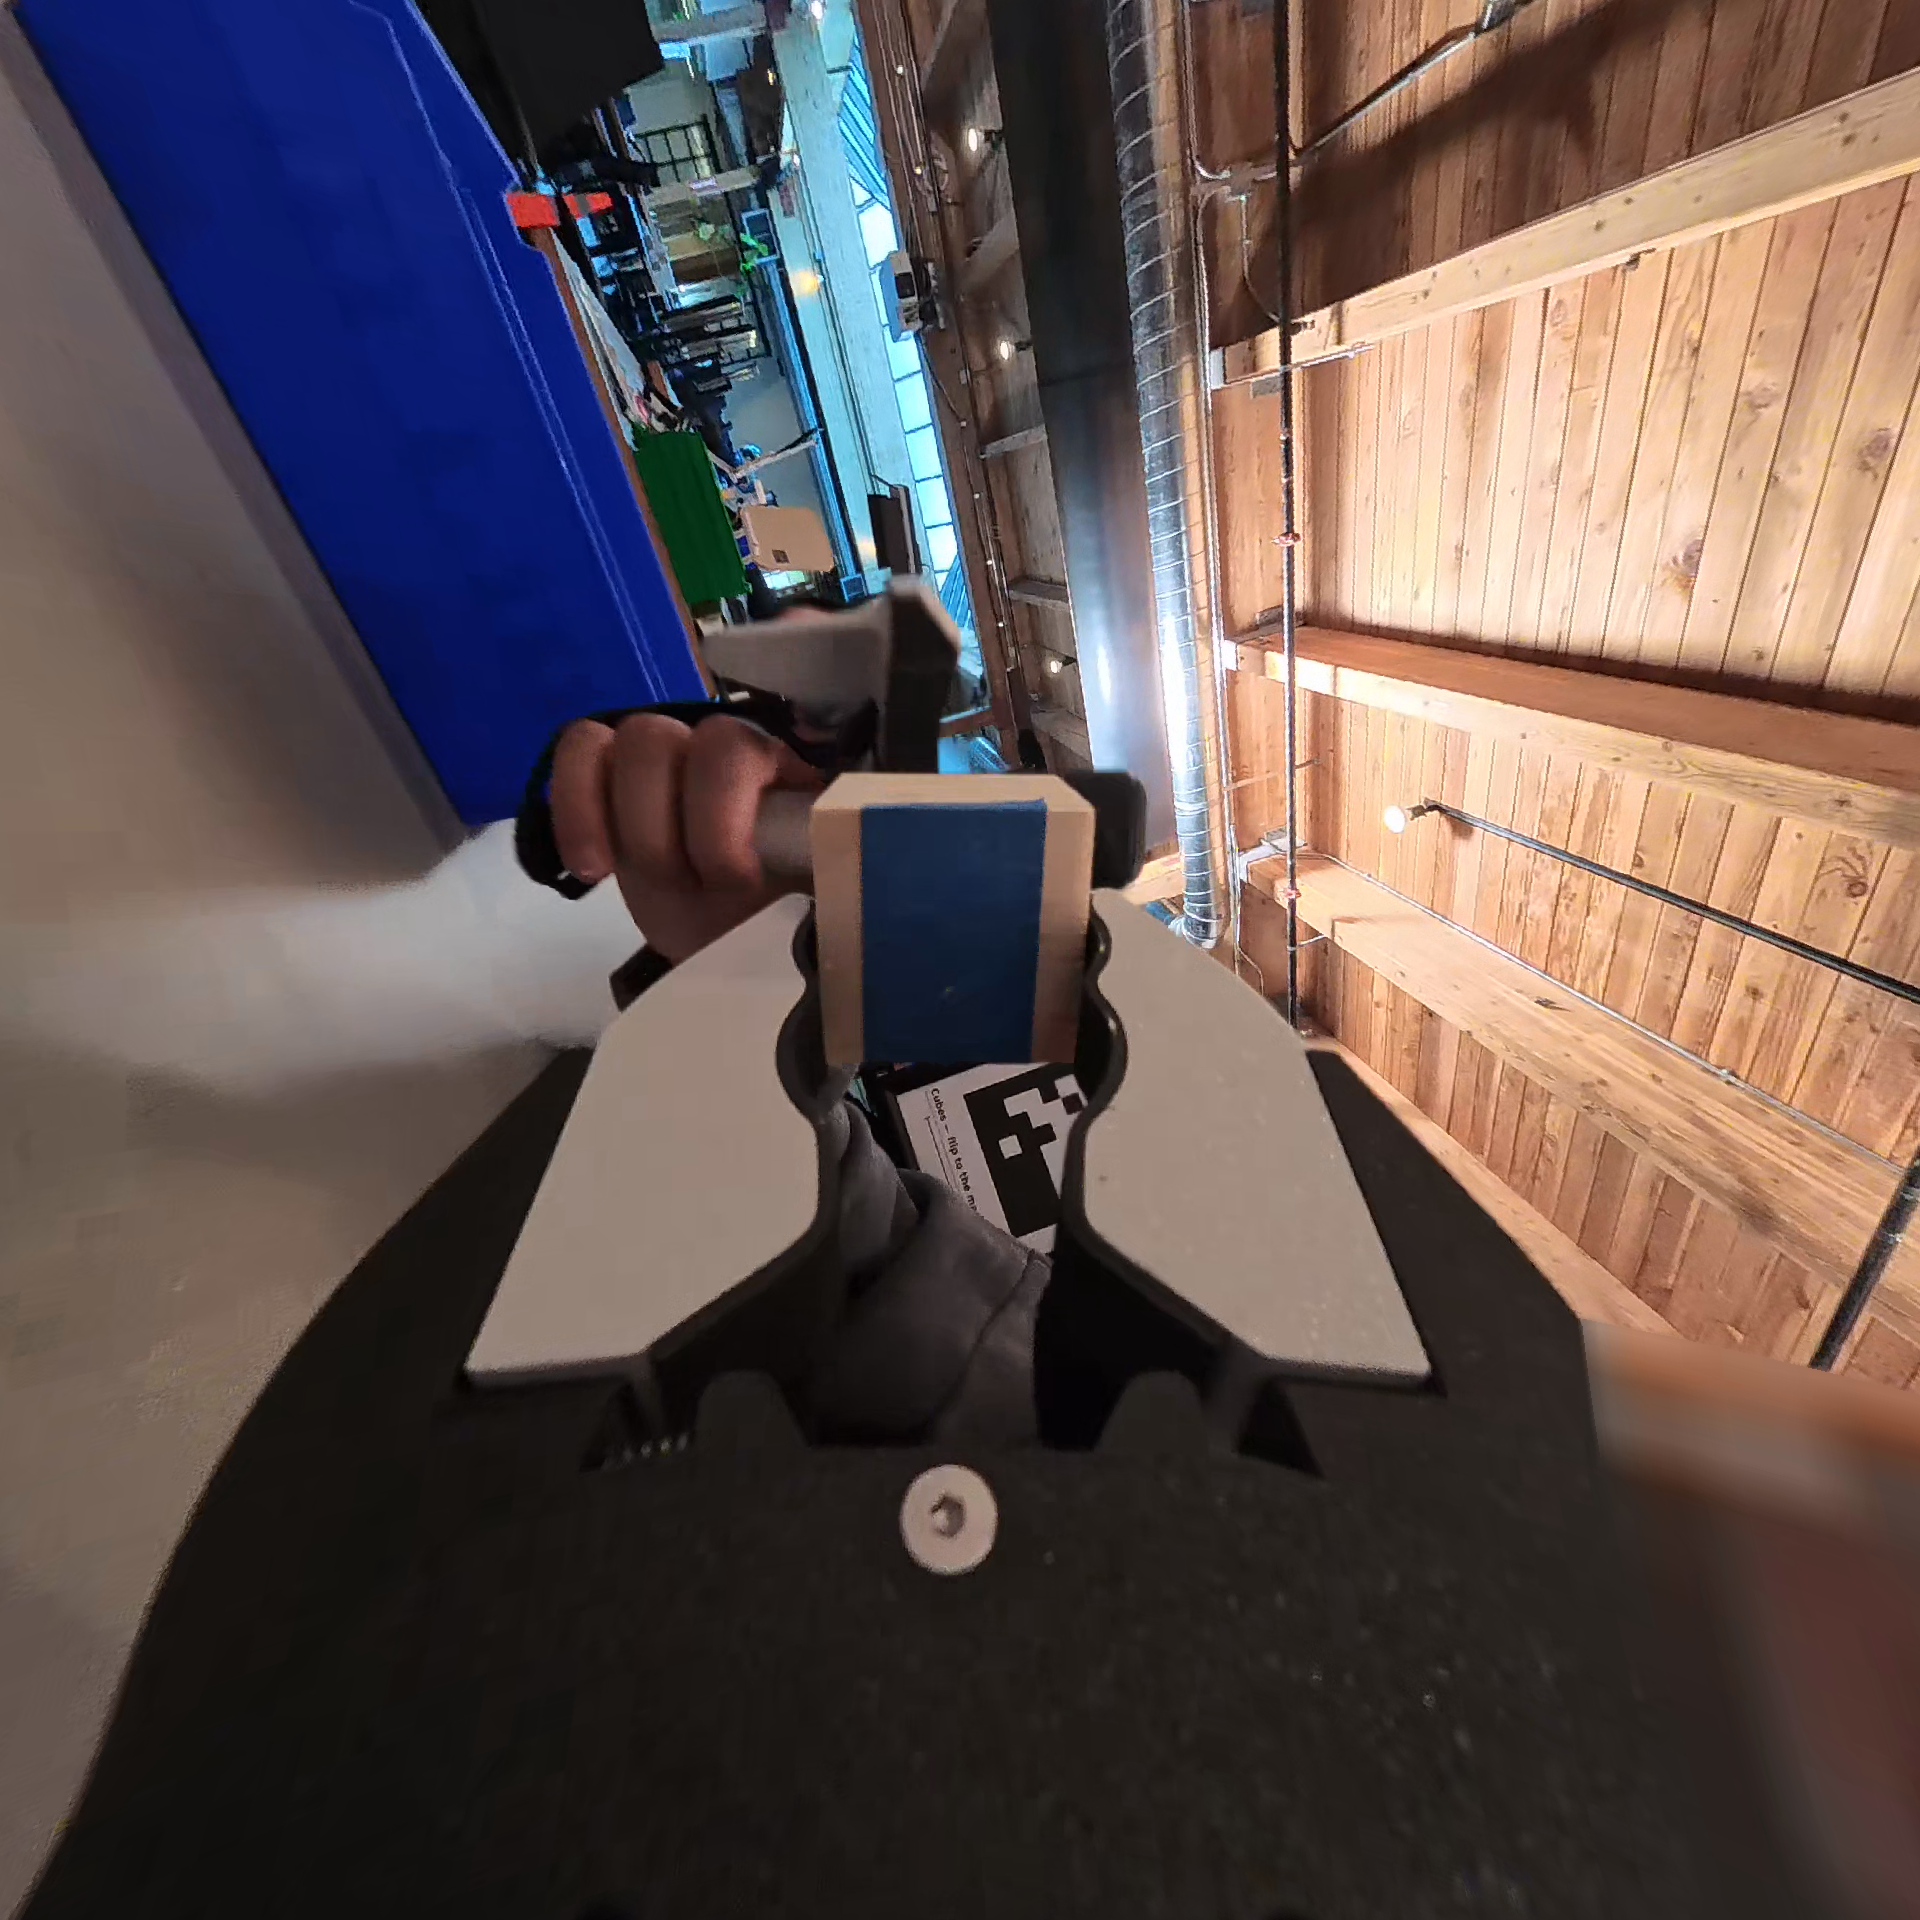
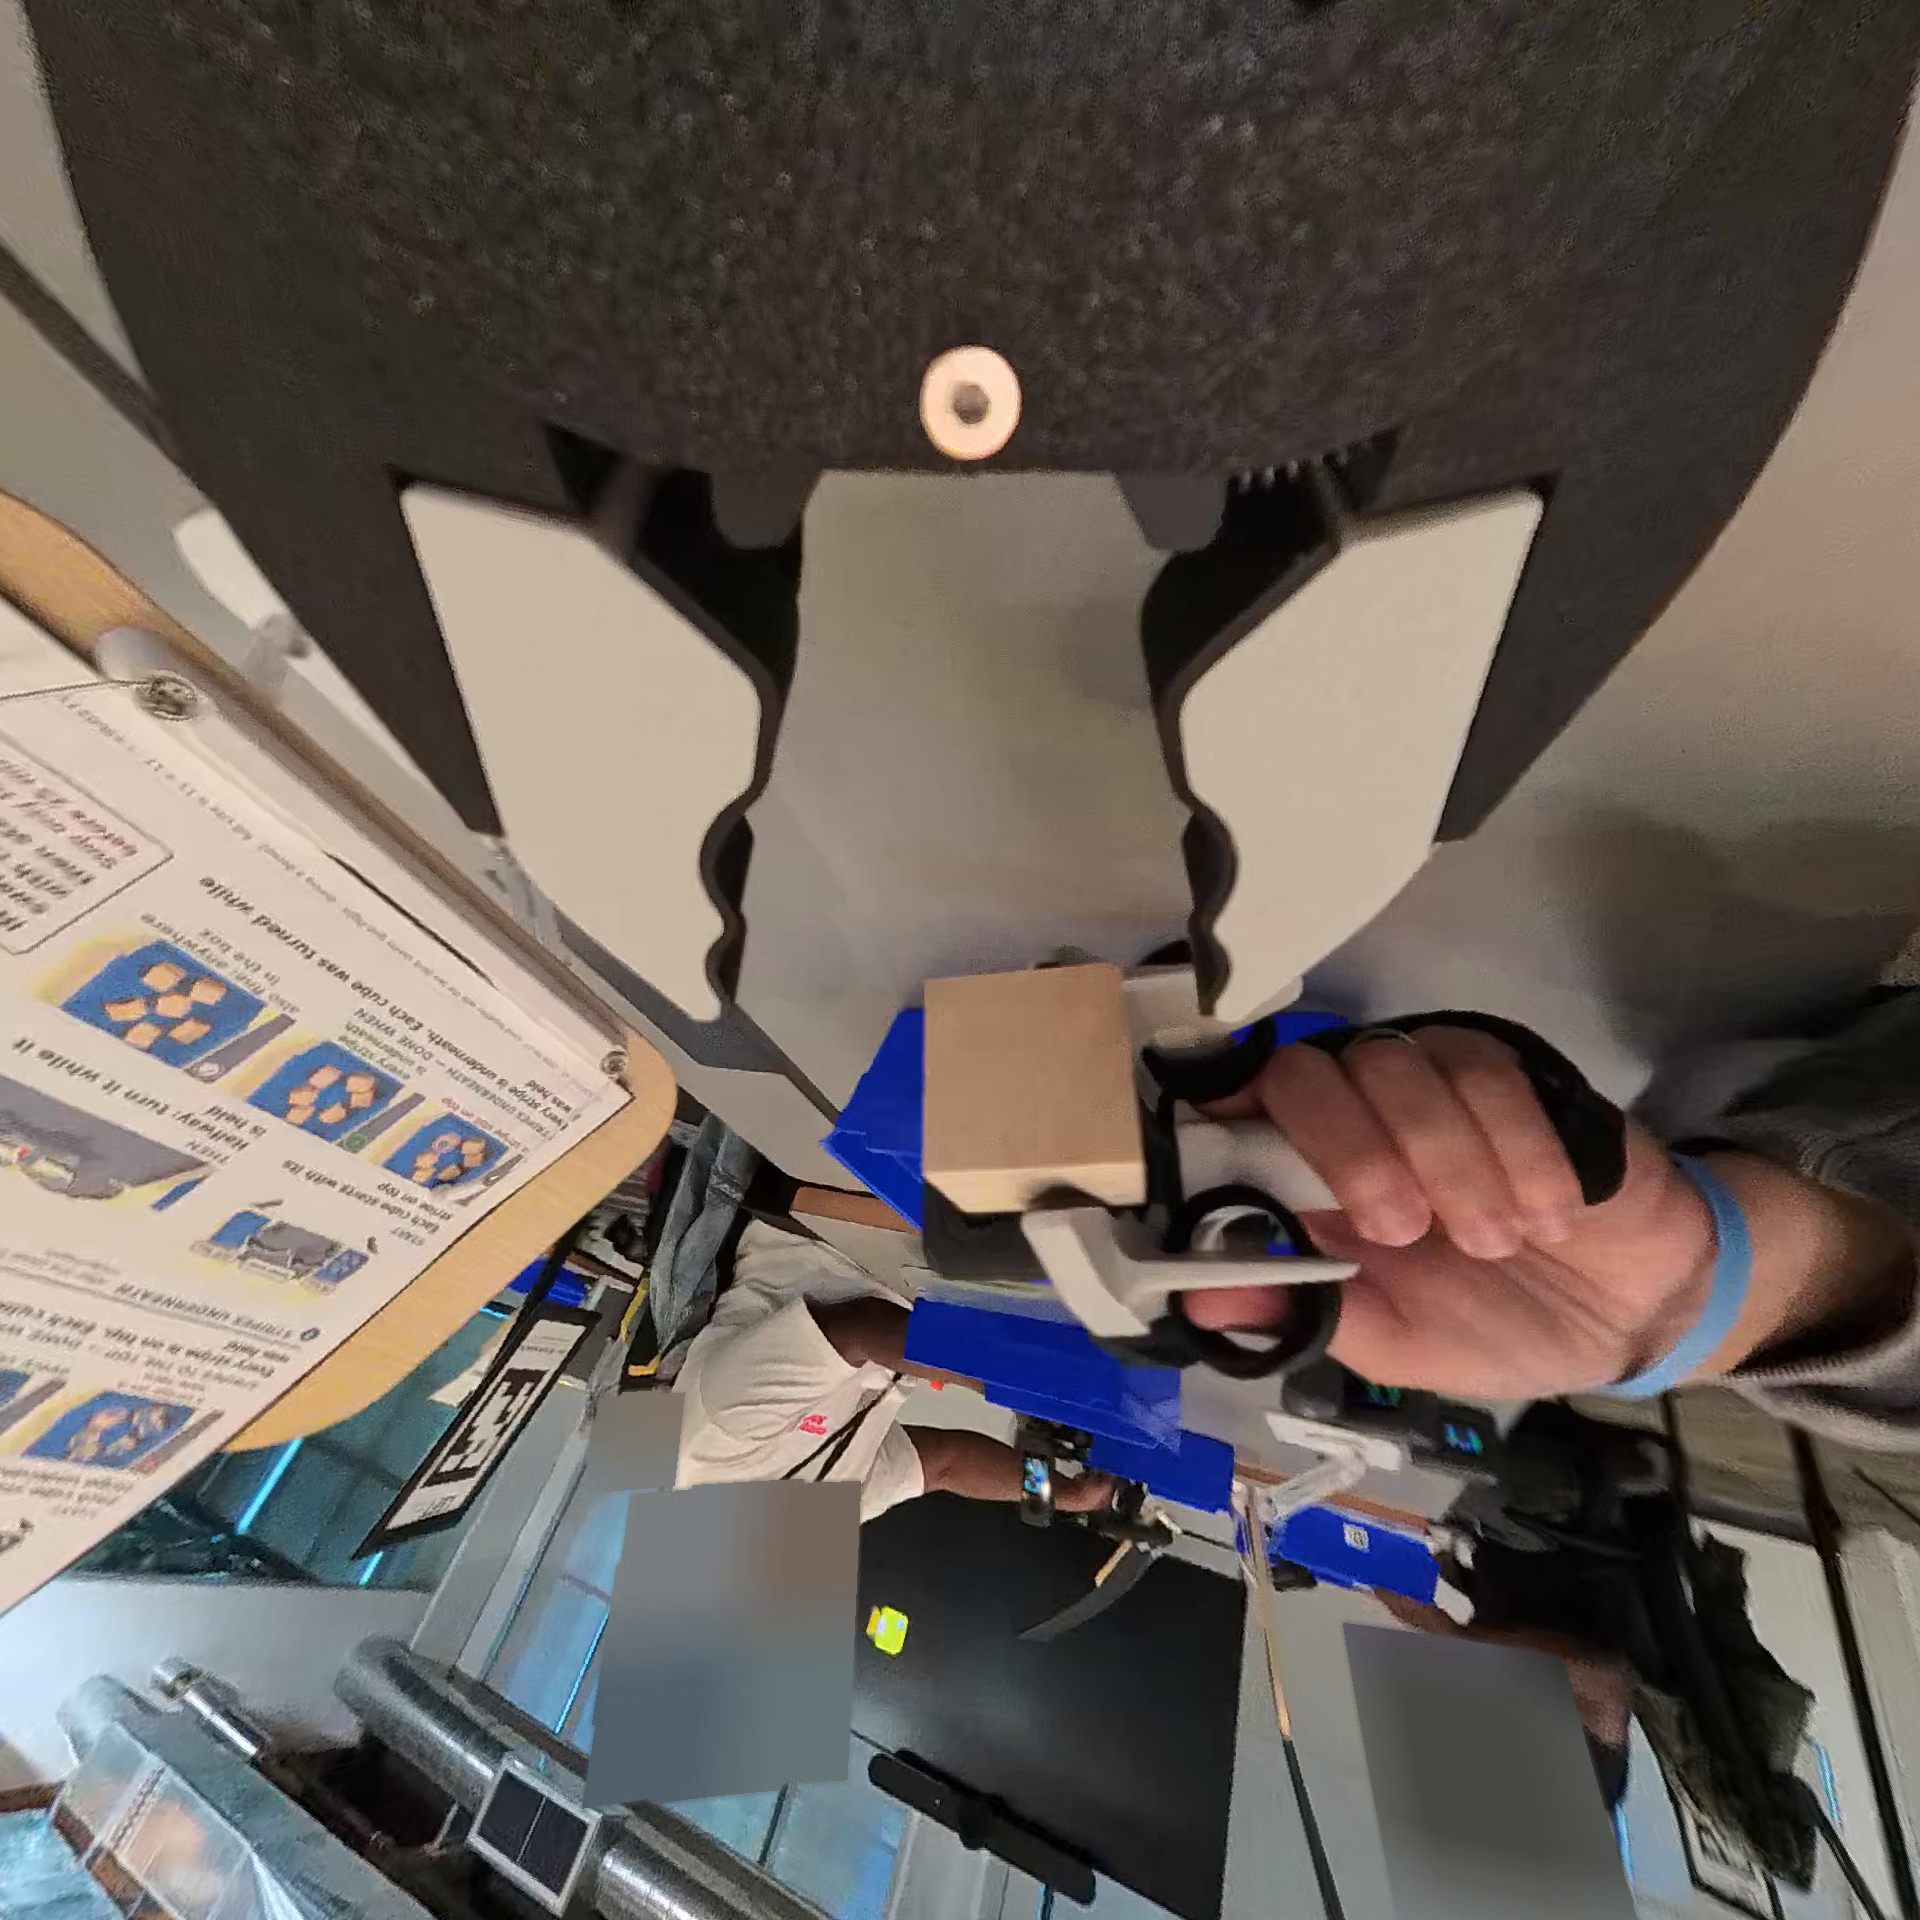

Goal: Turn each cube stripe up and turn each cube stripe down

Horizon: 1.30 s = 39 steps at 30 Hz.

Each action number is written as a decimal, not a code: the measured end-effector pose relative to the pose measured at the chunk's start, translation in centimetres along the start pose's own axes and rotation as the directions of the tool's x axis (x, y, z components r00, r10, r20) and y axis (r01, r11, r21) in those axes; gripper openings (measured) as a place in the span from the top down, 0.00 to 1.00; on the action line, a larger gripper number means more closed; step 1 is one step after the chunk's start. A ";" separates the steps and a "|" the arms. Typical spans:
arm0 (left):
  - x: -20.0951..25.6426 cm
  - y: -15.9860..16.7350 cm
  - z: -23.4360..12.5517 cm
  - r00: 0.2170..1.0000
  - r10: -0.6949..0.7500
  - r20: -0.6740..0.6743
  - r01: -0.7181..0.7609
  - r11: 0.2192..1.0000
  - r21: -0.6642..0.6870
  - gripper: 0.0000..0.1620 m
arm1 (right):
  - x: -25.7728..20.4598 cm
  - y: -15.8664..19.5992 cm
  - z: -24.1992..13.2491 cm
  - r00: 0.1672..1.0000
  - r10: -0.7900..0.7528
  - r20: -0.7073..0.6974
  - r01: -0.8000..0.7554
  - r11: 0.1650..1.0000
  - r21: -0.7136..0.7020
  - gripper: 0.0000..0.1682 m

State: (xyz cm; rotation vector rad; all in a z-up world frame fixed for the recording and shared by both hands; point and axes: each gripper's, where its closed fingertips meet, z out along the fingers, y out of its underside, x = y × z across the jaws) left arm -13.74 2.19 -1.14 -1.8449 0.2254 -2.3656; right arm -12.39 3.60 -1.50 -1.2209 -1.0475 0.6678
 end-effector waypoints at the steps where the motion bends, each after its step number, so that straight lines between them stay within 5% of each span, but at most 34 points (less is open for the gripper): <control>1: 0.1 0.1 0.1 1.000 0.005 0.001 -0.005 1.000 -0.005 0.73 | 0.2 0.0 0.2 0.999 0.040 0.012 -0.040 0.999 0.017 0.48; 7: -0.2 0.7 0.8 1.000 0.004 0.026 -0.003 1.000 -0.025 0.73 | -0.6 -0.2 2.1 0.992 0.101 0.072 -0.103 0.994 0.033 0.45; 8: -0.2 0.8 0.9 1.000 -0.003 0.026 0.004 1.000 -0.030 0.73 | -1.0 0.2 2.4 0.991 0.098 0.090 -0.099 0.995 0.004 0.48; 9: -0.3 0.9 1.0 1.000 -0.007 0.024 0.008 1.000 -0.030 0.73 | -1.9 0.6 2.5 0.987 0.080 0.141 -0.076 0.997 -0.029 0.66; 10: -0.3 0.9 1.1 1.000 -0.010 0.022 0.011 1.000 -0.028 0.73 | -2.1 0.7 2.5 0.987 0.060 0.147 -0.054 0.998 -0.044 0.73; 14: 0.4 1.5 1.7 1.000 -0.020 -0.022 0.018 0.998 -0.057 0.73 | -2.2 -0.2 1.8 0.989 0.056 0.133 -0.054 0.998 -0.025 0.73; 21: 0.7 0.3 0.1 0.982 0.138 0.125 -0.135 0.990 -0.035 0.63 | 2.3 -3.3 -4.5 0.994 0.066 -0.084 -0.069 0.997 -0.036 0.73; 25: 1.7 -0.6 -1.1 0.918 0.295 0.265 -0.295 0.955 -0.039 0.63 | 9.4 -3.2 -11.3 0.911 0.140 -0.389 -0.219 0.961 -0.167 0.73; 31: 3.9 -0.3 -1.1 0.827 0.433 0.358 -0.438 0.896 -0.071 0.64 | 17.2 4.1 -20.6 0.536 0.415 -0.735 -0.725 0.672 -0.149 0.73; 36: 5.0 1.3 -0.3 0.821 0.465 0.331 -0.446 0.885 -0.136 0.64 | 16.7 13.3 -23.5 0.395 0.313 -0.864 -0.896 0.337 -0.288 0.73; 39: 4.9 1.4 -0.2 0.806 0.478 0.349 -0.455 0.878 -0.151 0.64 | 15.7 16.4 -23.1 0.374 0.264 -0.889 -0.921 0.214 -0.324 0.73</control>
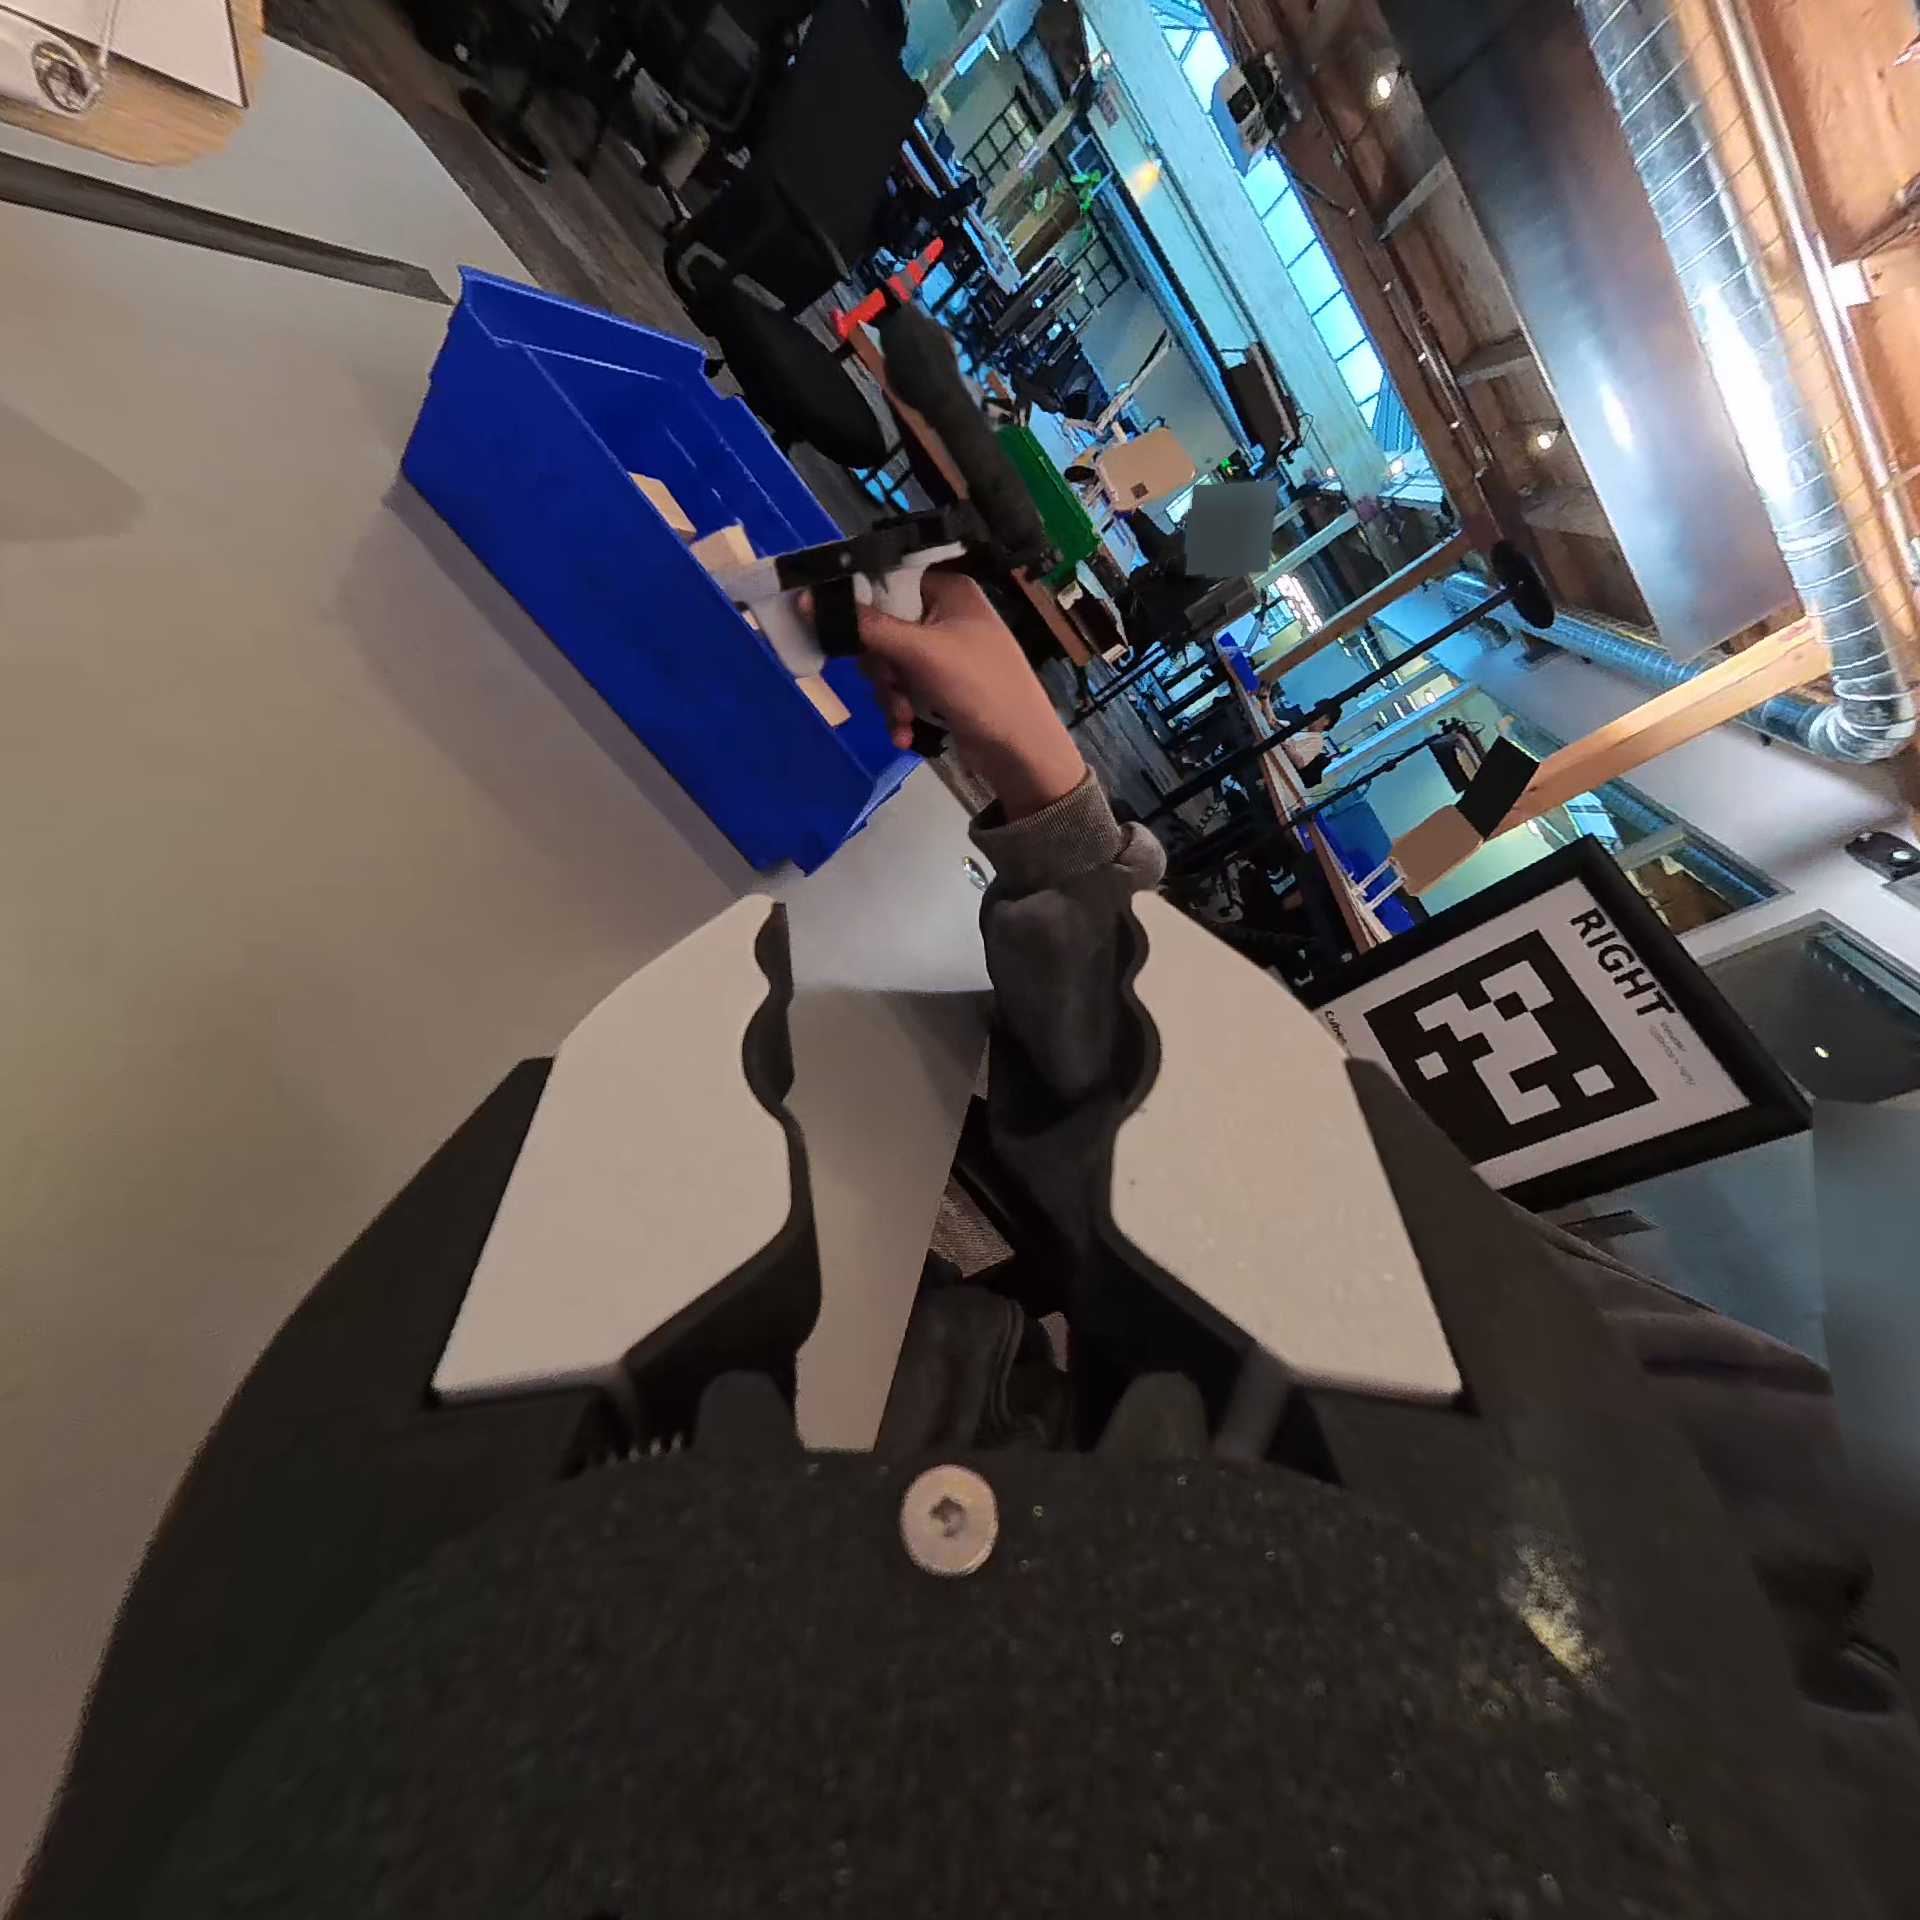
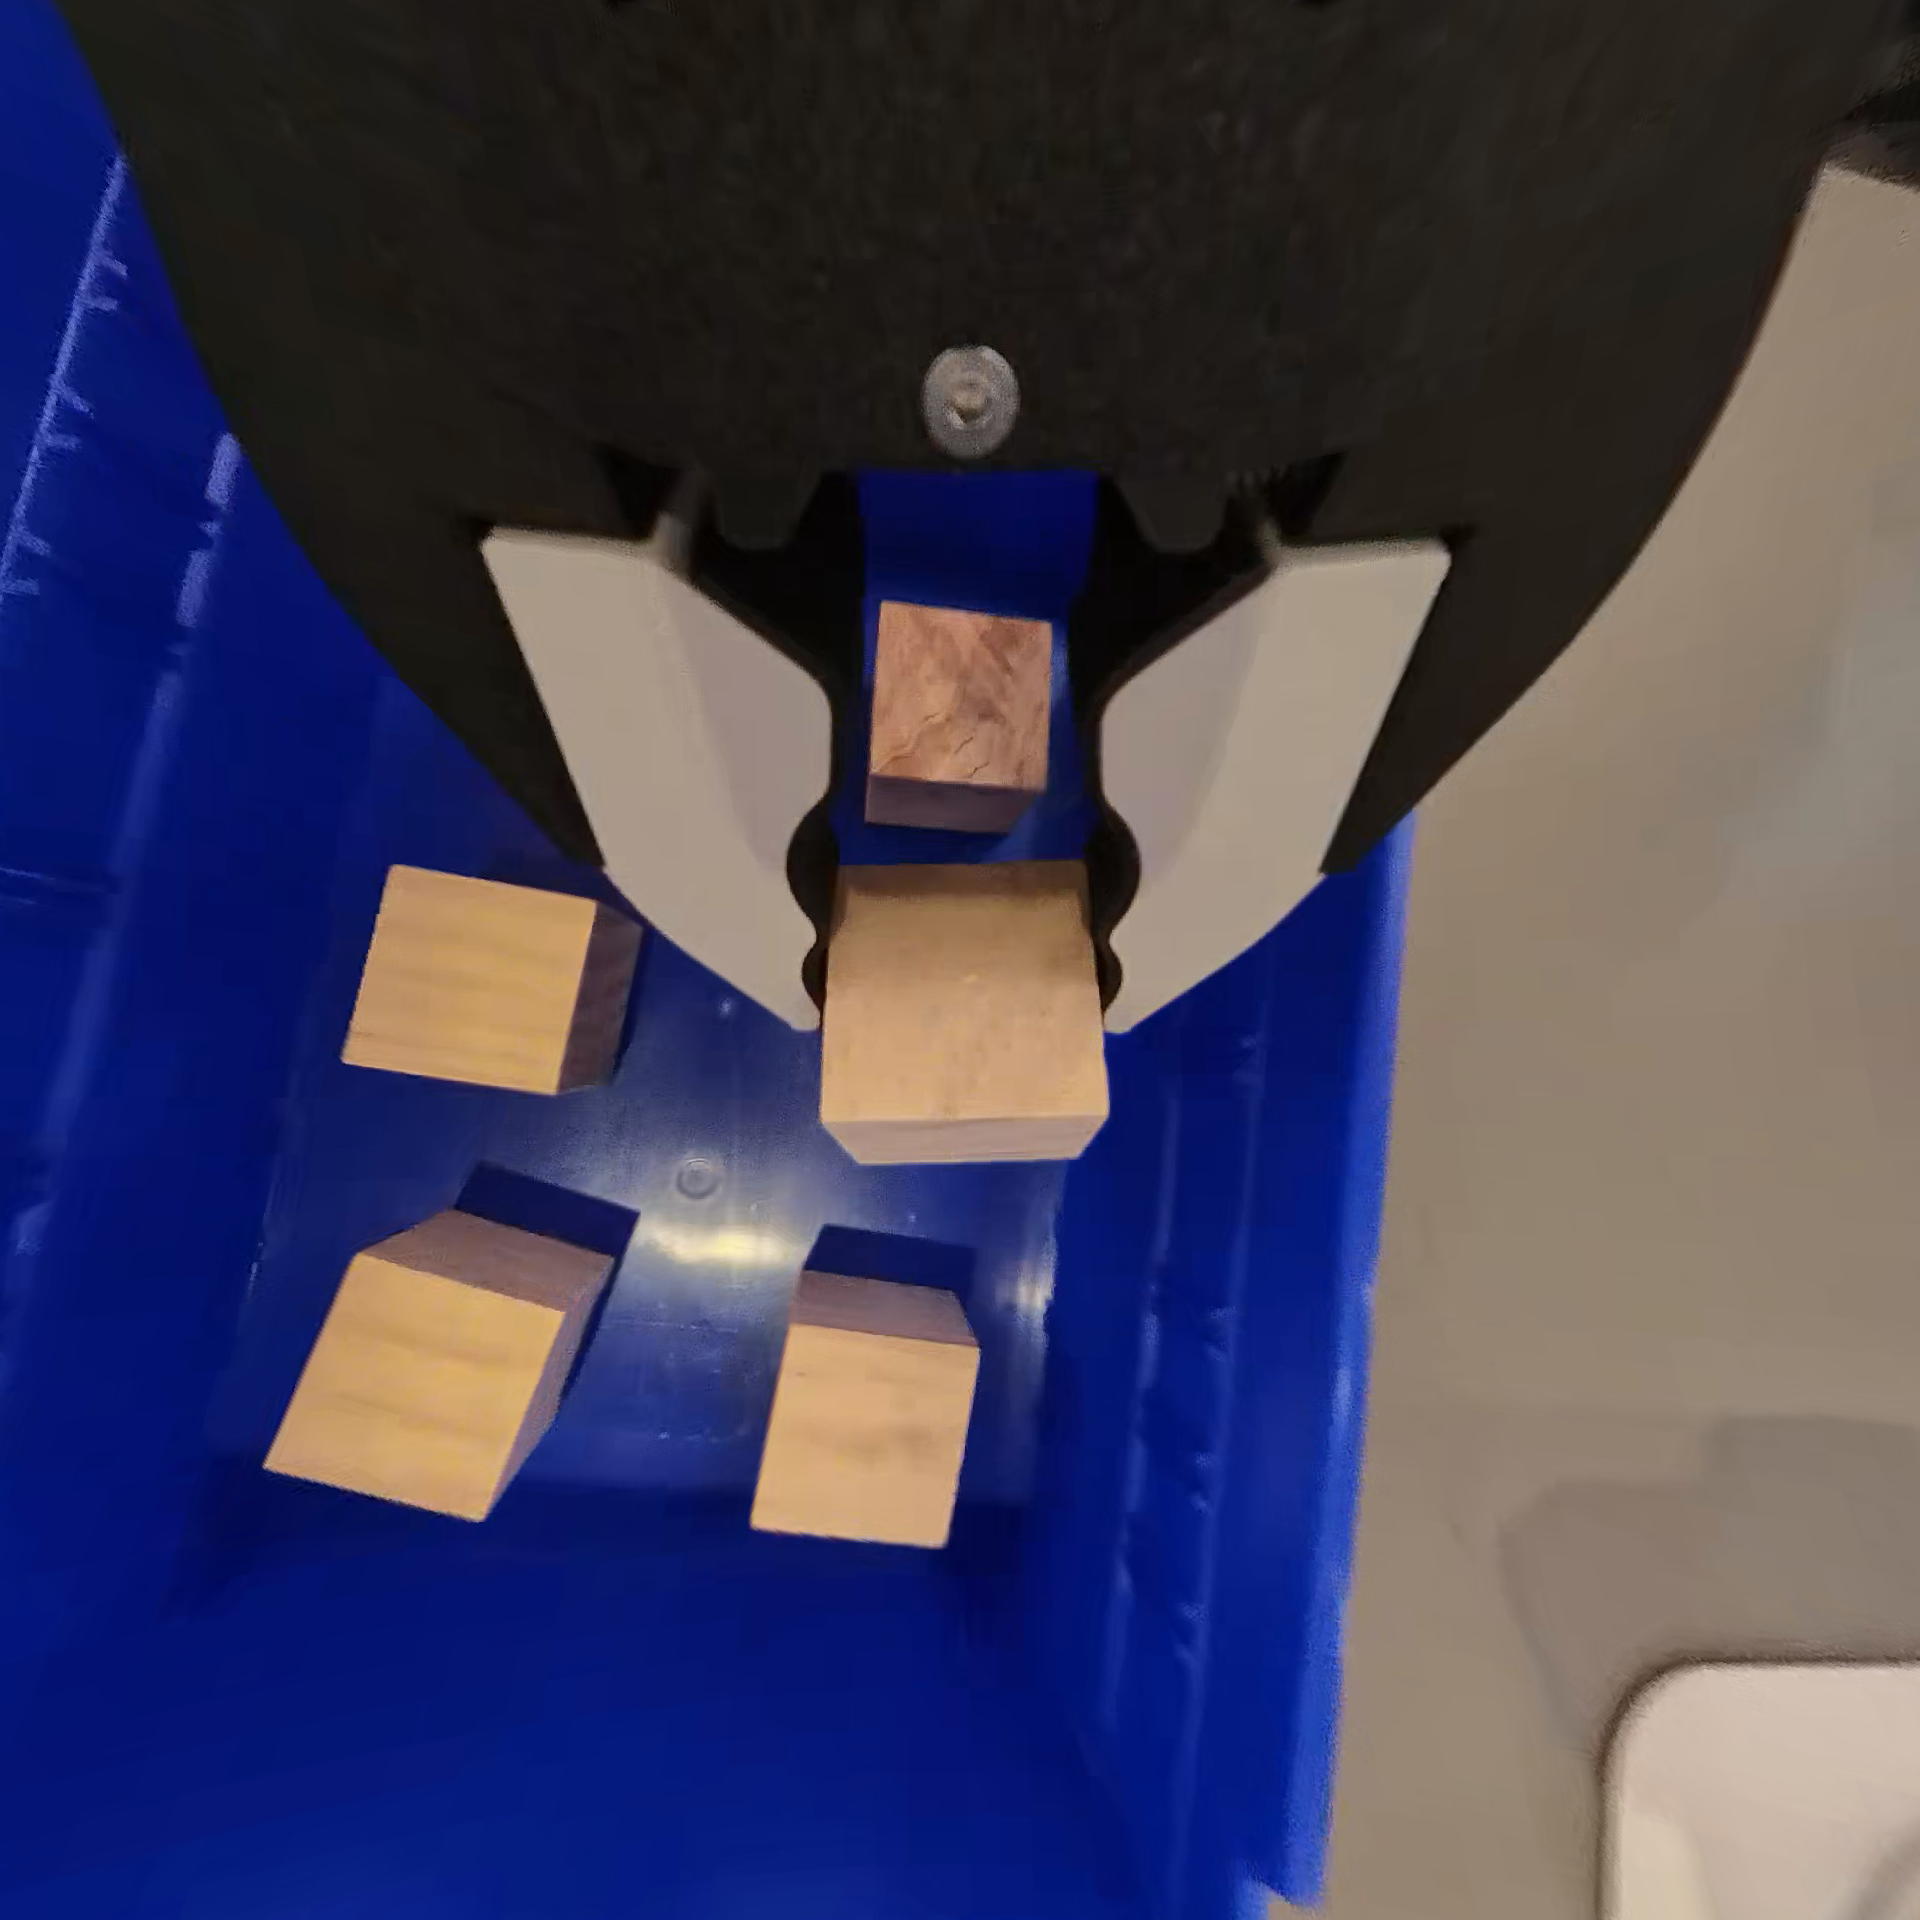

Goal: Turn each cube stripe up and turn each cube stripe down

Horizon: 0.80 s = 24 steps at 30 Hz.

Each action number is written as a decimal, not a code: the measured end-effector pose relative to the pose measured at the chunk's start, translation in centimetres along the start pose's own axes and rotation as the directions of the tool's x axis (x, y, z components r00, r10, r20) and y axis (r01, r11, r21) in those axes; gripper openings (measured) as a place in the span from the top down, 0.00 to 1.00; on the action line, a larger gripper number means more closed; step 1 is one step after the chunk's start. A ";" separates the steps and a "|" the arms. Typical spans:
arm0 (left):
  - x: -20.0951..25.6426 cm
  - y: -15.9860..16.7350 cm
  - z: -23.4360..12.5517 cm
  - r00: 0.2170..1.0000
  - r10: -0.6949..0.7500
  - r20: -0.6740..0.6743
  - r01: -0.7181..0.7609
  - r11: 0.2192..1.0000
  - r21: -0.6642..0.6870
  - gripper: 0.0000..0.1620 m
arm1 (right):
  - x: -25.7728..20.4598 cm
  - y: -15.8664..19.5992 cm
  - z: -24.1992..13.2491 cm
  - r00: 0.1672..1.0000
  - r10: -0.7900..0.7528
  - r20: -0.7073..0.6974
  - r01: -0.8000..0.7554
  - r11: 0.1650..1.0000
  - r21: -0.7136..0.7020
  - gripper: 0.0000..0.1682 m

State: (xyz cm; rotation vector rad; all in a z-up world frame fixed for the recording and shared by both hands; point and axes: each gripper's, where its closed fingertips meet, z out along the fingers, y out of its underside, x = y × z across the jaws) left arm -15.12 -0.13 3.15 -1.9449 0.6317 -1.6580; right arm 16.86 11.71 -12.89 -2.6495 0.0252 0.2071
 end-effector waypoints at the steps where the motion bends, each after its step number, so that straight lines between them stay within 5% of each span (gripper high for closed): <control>1: -0.1 0.0 0.0 1.000 0.001 0.009 -0.001 1.000 0.003 0.64 | 0.3 0.0 0.6 0.999 0.001 -0.037 -0.002 1.000 -0.014 0.73; 8: -0.1 0.2 -0.1 1.000 -0.022 -0.001 0.022 1.000 -0.016 0.64 | 0.7 1.5 3.9 0.994 -0.024 -0.108 0.002 0.978 -0.208 0.73; 16: -0.5 1.4 0.4 1.000 -0.022 0.023 0.023 0.996 -0.085 0.64 | 1.3 1.6 5.2 0.995 -0.016 -0.096 -0.007 0.973 -0.230 0.72; 18: -0.4 1.7 0.5 1.000 -0.022 0.015 0.023 0.994 -0.104 0.64 | 1.1 0.7 4.2 0.997 -0.037 -0.074 0.023 0.984 -0.176 0.60; 22: -0.9 1.5 0.0 0.997 0.015 0.075 -0.008 0.995 -0.095 0.64 | -0.5 -2.8 -2.2 0.997 -0.076 -0.024 0.078 0.989 0.129 0.57; 24: -1.3 1.4 -0.4 0.993 0.037 0.112 -0.027 0.996 -0.088 0.64 | -3.3 -4.3 -6.8 0.986 -0.161 0.053 0.133 0.928 0.348 0.59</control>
